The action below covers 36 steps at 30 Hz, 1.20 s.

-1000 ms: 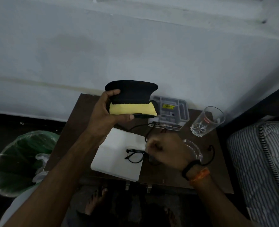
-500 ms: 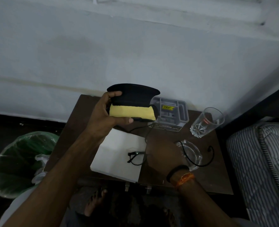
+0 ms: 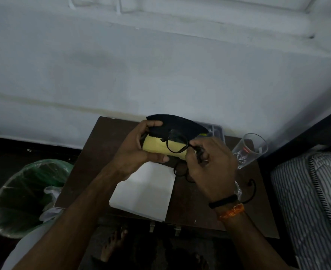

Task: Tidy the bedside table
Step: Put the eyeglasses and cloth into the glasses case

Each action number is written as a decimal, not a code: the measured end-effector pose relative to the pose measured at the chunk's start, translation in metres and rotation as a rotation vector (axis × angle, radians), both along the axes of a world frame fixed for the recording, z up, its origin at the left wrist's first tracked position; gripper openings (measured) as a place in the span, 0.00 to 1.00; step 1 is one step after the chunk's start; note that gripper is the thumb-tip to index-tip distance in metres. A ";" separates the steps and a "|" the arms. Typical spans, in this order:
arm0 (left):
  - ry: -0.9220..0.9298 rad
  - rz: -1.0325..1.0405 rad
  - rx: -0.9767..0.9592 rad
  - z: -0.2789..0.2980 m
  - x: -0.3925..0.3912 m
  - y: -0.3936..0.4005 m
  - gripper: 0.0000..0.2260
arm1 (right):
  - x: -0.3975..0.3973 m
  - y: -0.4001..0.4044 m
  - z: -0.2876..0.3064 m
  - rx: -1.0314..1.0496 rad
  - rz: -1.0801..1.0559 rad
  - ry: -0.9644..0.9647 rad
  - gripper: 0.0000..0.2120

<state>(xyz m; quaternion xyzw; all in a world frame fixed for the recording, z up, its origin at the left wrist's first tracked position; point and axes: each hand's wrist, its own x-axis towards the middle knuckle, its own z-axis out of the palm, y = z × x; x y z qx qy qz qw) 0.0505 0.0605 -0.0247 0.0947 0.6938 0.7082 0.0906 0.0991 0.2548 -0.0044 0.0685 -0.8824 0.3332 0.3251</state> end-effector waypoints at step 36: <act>-0.055 -0.075 0.186 0.000 0.003 0.005 0.36 | -0.021 0.017 0.013 -1.313 -0.056 -0.787 0.31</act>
